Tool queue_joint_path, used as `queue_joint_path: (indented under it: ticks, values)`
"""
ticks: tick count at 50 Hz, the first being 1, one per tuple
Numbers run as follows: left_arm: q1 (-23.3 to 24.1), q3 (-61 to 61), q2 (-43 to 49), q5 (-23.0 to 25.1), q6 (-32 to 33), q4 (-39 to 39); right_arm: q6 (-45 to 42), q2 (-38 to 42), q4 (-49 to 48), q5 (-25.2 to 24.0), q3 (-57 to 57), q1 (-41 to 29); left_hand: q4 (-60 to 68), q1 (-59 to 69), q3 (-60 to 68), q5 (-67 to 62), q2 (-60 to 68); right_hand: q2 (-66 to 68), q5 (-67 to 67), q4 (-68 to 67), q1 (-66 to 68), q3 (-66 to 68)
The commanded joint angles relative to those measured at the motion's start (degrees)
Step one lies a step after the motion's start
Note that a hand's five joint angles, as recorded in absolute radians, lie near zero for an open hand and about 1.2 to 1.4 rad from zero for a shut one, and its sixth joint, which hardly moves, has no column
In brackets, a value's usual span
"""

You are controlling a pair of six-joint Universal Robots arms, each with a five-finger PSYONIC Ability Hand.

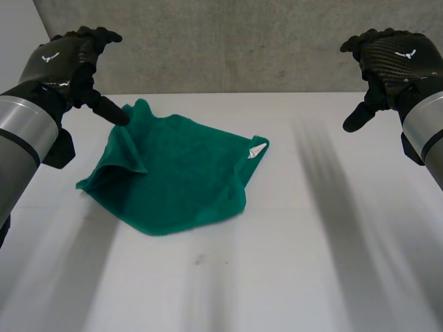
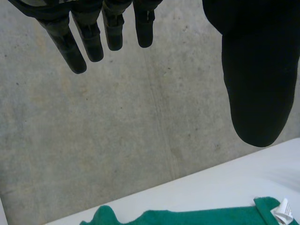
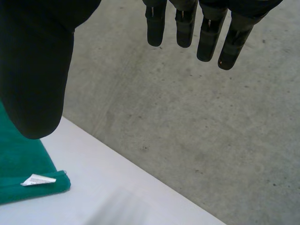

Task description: Fold the towel.

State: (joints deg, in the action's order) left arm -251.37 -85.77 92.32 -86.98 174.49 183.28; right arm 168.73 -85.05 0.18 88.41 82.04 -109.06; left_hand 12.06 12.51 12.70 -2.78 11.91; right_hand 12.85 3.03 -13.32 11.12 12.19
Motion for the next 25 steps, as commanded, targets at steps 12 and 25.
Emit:
queue_joint_path:
  ticks: [12, 25]
  values:
    - [12.7, -1.8, 13.5, -1.6, 19.6, -1.8, -17.9, 2.1, 0.9, -7.1, 2.6, -1.3, 1.5, 1.1, 0.9, -0.8, 1.7, -2.8, -3.0, 3.3, -1.1, -2.2]
    - [5.4, -4.6, 11.0, -6.6, 23.6, -1.4, -2.2, 16.3, 5.4, -8.1, -1.8, -13.4, 1.0, 0.6, 0.4, -0.3, 1.2, -2.8, -3.0, 3.3, -1.1, -2.2]
